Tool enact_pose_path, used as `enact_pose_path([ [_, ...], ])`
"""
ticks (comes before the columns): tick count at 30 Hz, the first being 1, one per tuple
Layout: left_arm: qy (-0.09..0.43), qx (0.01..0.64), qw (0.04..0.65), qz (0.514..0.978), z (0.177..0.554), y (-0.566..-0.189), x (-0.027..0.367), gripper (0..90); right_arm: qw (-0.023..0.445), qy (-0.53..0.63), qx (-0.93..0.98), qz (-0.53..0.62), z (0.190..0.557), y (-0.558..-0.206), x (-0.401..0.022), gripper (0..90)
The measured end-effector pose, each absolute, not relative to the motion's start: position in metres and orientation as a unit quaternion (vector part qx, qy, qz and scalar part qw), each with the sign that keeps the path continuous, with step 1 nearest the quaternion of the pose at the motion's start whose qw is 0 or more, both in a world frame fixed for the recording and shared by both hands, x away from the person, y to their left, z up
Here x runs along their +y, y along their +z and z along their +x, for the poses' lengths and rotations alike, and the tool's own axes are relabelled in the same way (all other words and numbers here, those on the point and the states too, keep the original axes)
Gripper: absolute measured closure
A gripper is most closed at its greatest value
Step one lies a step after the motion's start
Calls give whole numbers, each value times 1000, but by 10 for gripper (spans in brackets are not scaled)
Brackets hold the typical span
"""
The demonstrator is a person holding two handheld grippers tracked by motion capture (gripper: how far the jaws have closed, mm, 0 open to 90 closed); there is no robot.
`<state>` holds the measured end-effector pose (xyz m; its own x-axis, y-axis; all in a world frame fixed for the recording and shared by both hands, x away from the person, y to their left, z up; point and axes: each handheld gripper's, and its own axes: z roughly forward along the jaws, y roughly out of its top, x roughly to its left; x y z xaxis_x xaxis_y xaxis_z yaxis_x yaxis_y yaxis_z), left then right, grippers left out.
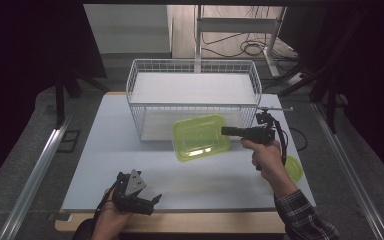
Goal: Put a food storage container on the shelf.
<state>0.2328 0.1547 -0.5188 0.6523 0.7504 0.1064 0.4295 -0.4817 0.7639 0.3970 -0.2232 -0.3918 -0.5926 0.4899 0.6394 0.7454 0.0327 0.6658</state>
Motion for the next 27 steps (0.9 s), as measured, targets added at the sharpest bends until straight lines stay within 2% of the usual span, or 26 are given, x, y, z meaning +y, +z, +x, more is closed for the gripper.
enact_pose_path([
  [27, 222, 356, 372, 828, 233, -518, 156, 10, 74, -570, -688, -443, 435, -337, -213, 805],
])
